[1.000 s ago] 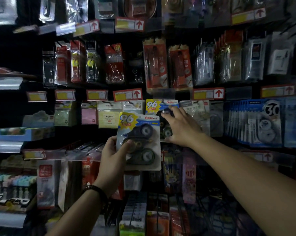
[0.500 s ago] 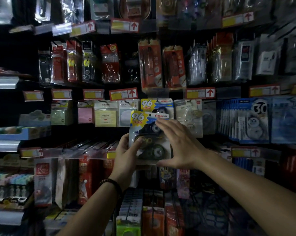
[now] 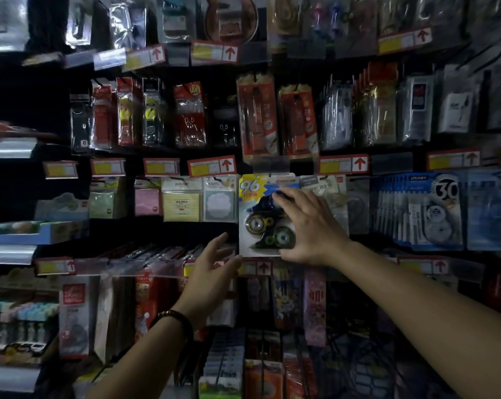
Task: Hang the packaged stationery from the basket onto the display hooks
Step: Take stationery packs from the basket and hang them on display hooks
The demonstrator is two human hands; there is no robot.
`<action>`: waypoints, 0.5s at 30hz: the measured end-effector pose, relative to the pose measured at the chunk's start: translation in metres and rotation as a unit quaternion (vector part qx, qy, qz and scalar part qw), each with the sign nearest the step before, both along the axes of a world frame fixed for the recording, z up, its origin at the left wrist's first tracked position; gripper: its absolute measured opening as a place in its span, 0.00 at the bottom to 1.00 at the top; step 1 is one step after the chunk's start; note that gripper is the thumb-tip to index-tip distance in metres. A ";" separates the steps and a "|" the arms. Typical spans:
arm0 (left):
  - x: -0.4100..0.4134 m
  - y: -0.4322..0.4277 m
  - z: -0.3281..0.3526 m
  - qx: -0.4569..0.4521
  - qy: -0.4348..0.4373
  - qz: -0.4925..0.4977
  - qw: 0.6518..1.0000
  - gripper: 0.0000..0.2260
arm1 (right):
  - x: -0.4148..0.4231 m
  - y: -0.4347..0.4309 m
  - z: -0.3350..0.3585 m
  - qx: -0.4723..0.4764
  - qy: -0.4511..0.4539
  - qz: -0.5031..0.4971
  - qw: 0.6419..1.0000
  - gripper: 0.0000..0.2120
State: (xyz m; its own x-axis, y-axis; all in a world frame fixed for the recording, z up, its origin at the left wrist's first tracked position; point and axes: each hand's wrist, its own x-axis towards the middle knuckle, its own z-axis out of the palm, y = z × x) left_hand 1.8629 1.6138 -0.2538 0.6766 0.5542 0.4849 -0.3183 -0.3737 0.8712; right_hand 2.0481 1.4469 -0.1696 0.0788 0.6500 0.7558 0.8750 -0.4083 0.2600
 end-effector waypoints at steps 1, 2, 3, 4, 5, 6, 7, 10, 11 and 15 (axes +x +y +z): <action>-0.004 0.001 -0.001 0.015 0.014 0.001 1.000 0.25 | 0.002 0.002 0.001 0.000 -0.001 -0.011 1.000 0.56; -0.007 0.002 -0.002 0.039 0.027 0.003 0.999 0.24 | 0.005 0.004 0.002 0.000 -0.006 -0.021 1.000 0.55; -0.009 0.002 -0.002 0.073 0.040 0.011 0.996 0.22 | 0.007 0.006 0.003 0.000 -0.015 -0.029 0.999 0.55; -0.011 0.003 -0.002 0.114 0.052 0.026 0.992 0.21 | 0.008 0.007 0.003 0.000 -0.024 -0.035 0.999 0.55; -0.012 0.003 -0.002 0.152 0.061 0.042 0.986 0.20 | 0.009 0.007 0.003 -0.001 -0.034 -0.038 0.999 0.54; -0.012 0.004 -0.002 0.182 0.066 0.055 0.980 0.20 | 0.010 0.008 0.003 0.001 -0.042 -0.037 0.998 0.54; -0.012 0.004 -0.001 0.203 0.070 0.066 0.974 0.20 | 0.010 0.008 0.003 0.007 -0.048 -0.035 0.998 0.54; -0.008 0.006 -0.002 0.245 0.081 0.082 0.963 0.20 | 0.009 0.009 0.004 0.034 -0.051 -0.034 0.998 0.53; -0.007 0.006 -0.002 0.260 0.084 0.091 0.958 0.19 | 0.008 0.009 0.006 0.037 -0.046 -0.037 0.998 0.53; -0.006 0.009 -0.005 0.349 0.088 0.125 0.925 0.14 | 0.007 0.008 0.015 0.010 -0.036 -0.046 0.998 0.53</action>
State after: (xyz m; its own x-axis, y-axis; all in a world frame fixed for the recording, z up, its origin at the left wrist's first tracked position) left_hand 1.8571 1.6229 -0.2583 0.6721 0.2964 0.6786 -0.0234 -0.9075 0.4195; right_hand 2.0551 1.4545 -0.1549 0.0816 0.6273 0.7745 0.8133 -0.4911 0.3121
